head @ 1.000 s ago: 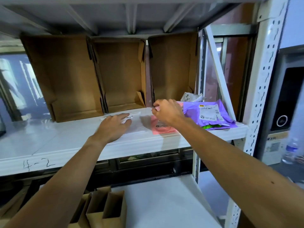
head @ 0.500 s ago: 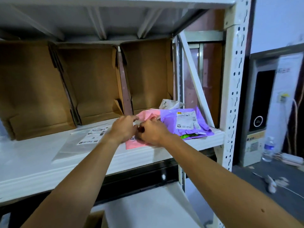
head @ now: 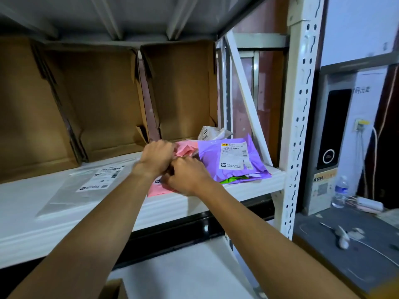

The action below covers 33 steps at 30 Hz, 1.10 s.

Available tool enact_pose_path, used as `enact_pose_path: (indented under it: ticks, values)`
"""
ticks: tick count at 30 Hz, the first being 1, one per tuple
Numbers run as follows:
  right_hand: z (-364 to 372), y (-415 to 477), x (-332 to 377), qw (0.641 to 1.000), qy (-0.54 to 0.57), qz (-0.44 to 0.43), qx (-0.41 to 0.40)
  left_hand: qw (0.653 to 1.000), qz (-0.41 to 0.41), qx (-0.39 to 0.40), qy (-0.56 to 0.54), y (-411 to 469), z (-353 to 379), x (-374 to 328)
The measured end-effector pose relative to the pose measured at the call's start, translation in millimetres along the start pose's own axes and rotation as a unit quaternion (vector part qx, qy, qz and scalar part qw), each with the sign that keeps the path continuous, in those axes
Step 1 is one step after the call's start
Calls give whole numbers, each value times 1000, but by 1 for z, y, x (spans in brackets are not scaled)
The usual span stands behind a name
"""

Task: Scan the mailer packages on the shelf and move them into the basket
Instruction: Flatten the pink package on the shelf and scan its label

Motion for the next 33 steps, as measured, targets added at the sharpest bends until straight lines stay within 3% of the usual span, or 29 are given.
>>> enact_pose_path:
  ticks: [7, 14, 18, 22, 33]
  values:
    - [1, 0, -1, 1000, -14, -6, -10, 998, -36, -55, -9, 1, -16, 13]
    - [3, 0, 2, 1000, -13, -13, 13, 968, -152, -93, -179, -27, -31, 68]
    - [1, -2, 1, 1000, -21, -1, 14, 955, -146, -91, -241, -42, -39, 72]
    - [-2, -4, 0, 1000, -16, 6, 23, 915, -160, -72, -364, -59, -41, 79]
    - [-4, -11, 4, 997, -64, 24, 48, 909, -187, -71, -364, -123, -79, 104]
Point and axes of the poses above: each hand's wrist, its own y-axis towards the middle knuckle, its own z-axis out of the palm, x = y × z, the point moved 9 cm from there along y, towards the middle knuckle, and after that the axes turned 11 degrees about -y, right-handed, at the moved point
